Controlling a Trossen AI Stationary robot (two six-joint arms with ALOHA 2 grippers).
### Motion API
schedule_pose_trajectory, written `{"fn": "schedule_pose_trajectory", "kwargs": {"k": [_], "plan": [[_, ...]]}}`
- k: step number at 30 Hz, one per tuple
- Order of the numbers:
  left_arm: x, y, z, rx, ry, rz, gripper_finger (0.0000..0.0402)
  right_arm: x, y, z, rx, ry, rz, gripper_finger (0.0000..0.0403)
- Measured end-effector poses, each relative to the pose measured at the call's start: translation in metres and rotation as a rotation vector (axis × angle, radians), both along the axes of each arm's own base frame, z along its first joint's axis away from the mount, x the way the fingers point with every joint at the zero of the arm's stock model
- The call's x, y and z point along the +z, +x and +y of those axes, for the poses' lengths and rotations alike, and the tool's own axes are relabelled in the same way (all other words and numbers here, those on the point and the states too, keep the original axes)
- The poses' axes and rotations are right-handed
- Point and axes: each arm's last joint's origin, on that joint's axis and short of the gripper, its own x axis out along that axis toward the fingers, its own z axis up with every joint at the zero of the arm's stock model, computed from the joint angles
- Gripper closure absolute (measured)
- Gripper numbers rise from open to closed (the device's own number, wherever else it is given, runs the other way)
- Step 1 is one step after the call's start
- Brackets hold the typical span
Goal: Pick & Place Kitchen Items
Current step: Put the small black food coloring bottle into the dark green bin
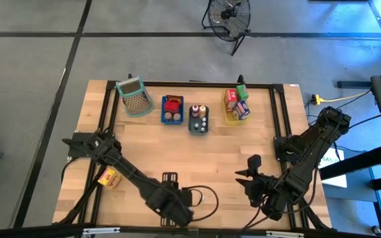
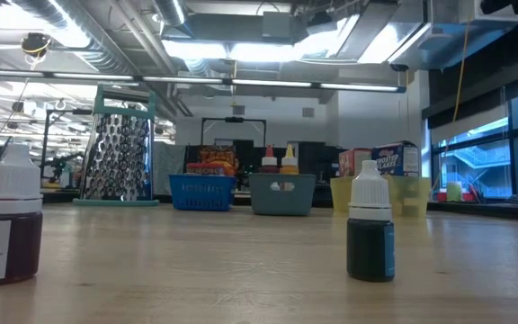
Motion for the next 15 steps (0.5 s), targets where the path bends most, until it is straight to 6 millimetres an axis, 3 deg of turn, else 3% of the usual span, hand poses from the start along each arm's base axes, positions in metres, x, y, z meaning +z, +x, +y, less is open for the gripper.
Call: {"fn": "schedule_pose_trajectory", "kwargs": {"k": [6,15], "plan": [[-0.004,-0.008,-0.016,-0.013,0.022,-0.015,0.0176,-0.001,0.0,0.0,0.011,0.011,0.023,0.027],[-0.037,-0.003,-0.03,0.013,0.011,0.083,0.0176,0.0,0.002,0.004,0.027,0.056,0.013,0.027]]}}
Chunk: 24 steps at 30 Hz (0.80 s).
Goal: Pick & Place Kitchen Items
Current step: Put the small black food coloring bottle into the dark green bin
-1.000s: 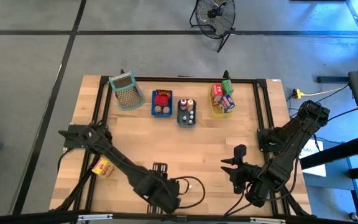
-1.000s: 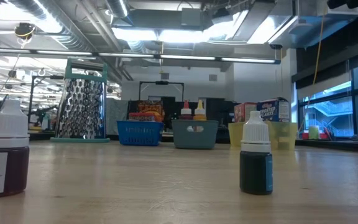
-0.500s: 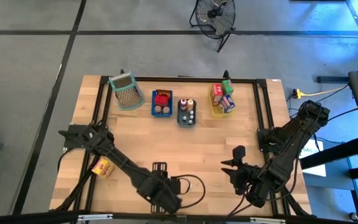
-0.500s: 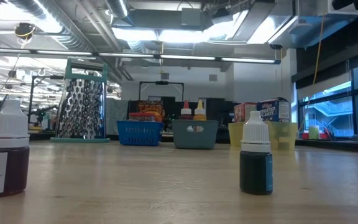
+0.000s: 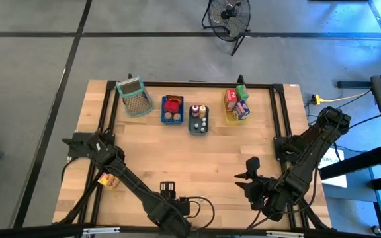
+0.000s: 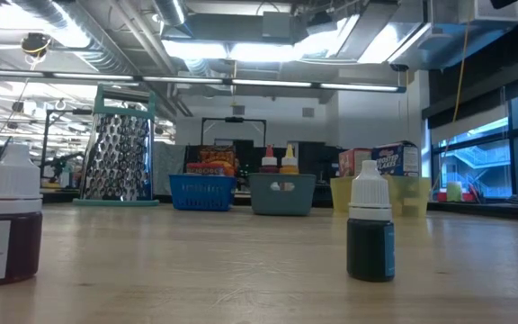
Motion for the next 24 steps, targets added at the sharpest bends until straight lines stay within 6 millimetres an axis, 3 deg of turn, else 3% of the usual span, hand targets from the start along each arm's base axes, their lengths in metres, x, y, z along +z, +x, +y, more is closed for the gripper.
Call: {"fn": "schedule_pose_trajectory", "kwargs": {"k": [12,24], "plan": [[-0.028,0.008,-0.002,-0.154,0.029,0.101,0.0176,0.002,0.003,0.003,0.031,0.0,-0.017,0.027],[-0.029,0.009,0.001,-0.174,0.056,0.104,0.0176,0.001,0.003,0.005,0.049,0.044,0.012,0.027]]}}
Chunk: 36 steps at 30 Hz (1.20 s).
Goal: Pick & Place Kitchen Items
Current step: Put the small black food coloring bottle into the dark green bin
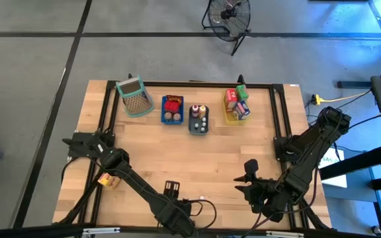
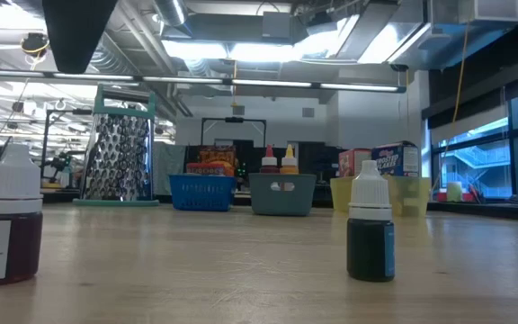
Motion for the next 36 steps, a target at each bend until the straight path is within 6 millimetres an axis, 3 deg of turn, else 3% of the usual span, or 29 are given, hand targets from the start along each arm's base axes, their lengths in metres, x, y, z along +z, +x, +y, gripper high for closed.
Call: {"fn": "schedule_pose_trajectory", "kwargs": {"k": [22,31,36], "plan": [[0.0,-0.005,-0.003,-0.036,0.044,0.002,0.0176,0.0,0.0,0.0,0.003,0.0,-0.002,0.027],[0.0,-0.005,-0.003,-0.138,0.045,0.015,0.0176,0.0,0.0,0.0,0.003,0.001,-0.002,0.027],[0.014,-0.008,0.0,-0.141,0.029,-0.014,0.0176,0.0,0.0,0.0,0.003,0.0,-0.002,0.027]]}}
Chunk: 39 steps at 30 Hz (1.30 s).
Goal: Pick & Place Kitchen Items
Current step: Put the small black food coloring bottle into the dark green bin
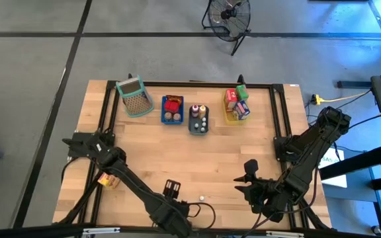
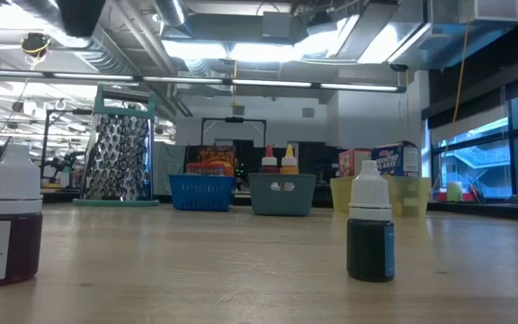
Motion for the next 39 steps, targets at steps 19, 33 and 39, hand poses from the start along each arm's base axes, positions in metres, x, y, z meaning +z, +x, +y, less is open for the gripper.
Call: {"fn": "schedule_pose_trajectory", "kwargs": {"k": [19,33,39], "plan": [[0.067,-0.029,0.014,0.015,0.027,-0.226,0.0176,0.0,0.0,0.0,0.006,0.008,0.012,0.027],[0.073,-0.085,0.063,0.288,-0.227,-0.502,0.0176,0.0,0.002,0.0,0.019,0.001,0.009,0.027],[0.057,-0.084,0.065,0.359,-0.234,-0.472,0.0176,0.001,0.004,-0.001,0.007,0.015,0.002,0.027]]}}
